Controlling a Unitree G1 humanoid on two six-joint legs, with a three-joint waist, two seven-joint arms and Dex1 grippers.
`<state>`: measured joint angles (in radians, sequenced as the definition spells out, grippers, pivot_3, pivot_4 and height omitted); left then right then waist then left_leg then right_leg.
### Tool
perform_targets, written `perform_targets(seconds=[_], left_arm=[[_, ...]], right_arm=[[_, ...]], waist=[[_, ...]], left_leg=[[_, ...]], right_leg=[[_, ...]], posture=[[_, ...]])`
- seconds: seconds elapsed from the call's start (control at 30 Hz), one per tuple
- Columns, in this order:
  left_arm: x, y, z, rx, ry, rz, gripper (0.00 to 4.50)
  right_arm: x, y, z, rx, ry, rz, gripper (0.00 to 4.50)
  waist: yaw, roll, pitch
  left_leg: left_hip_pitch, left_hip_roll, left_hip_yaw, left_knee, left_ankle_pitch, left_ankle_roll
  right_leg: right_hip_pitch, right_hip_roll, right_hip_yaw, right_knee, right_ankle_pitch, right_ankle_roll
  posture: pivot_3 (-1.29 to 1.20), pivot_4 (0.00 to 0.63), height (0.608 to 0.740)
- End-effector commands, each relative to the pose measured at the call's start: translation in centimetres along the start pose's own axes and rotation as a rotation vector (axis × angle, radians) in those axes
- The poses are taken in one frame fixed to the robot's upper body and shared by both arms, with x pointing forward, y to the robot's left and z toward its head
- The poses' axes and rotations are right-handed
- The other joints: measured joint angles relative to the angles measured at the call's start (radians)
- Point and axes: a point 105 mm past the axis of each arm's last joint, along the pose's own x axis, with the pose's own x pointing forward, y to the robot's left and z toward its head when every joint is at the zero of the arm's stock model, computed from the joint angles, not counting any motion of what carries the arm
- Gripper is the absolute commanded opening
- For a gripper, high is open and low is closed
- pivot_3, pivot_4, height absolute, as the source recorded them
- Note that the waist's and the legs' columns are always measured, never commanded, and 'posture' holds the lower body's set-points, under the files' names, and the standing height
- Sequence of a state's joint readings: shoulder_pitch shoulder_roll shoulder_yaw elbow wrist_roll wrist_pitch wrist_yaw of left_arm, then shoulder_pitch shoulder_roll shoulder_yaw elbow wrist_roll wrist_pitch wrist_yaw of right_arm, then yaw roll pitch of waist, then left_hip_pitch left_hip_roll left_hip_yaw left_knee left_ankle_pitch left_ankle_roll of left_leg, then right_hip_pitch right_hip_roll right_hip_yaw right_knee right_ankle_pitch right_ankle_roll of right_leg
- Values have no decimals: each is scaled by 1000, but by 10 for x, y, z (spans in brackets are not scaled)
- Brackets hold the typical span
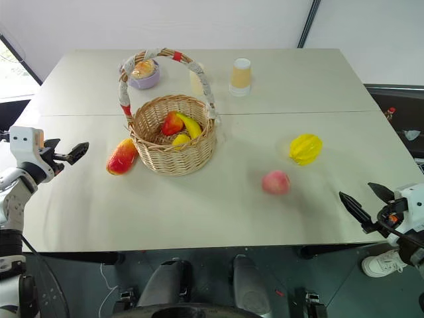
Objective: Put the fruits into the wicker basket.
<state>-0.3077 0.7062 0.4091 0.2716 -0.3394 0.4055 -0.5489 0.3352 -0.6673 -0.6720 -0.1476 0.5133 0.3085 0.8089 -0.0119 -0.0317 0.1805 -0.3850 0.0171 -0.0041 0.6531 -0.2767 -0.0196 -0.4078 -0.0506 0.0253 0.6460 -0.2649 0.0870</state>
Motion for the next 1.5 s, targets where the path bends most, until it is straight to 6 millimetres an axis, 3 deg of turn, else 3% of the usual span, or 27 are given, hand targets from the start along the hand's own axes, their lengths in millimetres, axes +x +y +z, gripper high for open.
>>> perform_targets(seconds=[0.03,0.3,0.4,0.47,0.6,0.87,1.07,1.3,1.5], left_arm=[[-4,3,16,21,-49,1,4500],[-6,3,17,10,-48,-1,4500],[-6,2,17,11,-47,0,4500],[-8,1,18,-8,-64,-10,4500],[-15,-6,19,-48,-88,-51,4500],[-21,-48,32,-33,-39,-267,4500],[-24,-82,38,62,137,-343,4500],[-19,-105,42,113,260,-332,4500],[-6,-107,23,154,368,-295,4500]], right_arm=[[-1,-3,7,-30,-20,-11,4266],[3,-1,12,-39,-34,0,4266],[8,3,22,-56,-59,21,4266],[15,9,41,-71,-108,55,4266],[30,41,81,-105,-203,195,4266],[52,135,109,-180,-254,562,4266],[53,195,133,-268,-337,806,4266],[56,208,138,-307,-359,879,4266],[58,211,136,-303,-367,888,4266]], waist=[[0,0,0],[0,0,0],[-1,0,0],[-3,0,0],[-6,2,0],[1,1,0],[-2,2,1],[-1,1,1],[-2,2,1]], left_leg=[[0,0,0,0,0,0],[0,0,0,0,0,0],[0,0,0,0,0,0],[0,0,0,0,0,0],[1,1,1,0,0,0],[-1,1,-2,1,0,0],[-2,1,-2,2,0,0],[-4,0,-3,5,0,1],[-5,0,-3,7,0,1]], right_leg=[[0,0,0,0,0,0],[0,0,0,0,0,0],[0,0,0,0,0,0],[0,0,0,0,0,0],[0,0,1,1,0,0],[0,0,0,1,0,0],[-1,1,0,2,0,0],[-1,2,-1,2,0,0],[-2,3,-1,2,0,0]], posture=[[0,150,740],[0,150,740],[0,150,740],[0,150,740],[0,150,740],[0,150,740],[0,150,740],[0,150,740],[0,150,740]])
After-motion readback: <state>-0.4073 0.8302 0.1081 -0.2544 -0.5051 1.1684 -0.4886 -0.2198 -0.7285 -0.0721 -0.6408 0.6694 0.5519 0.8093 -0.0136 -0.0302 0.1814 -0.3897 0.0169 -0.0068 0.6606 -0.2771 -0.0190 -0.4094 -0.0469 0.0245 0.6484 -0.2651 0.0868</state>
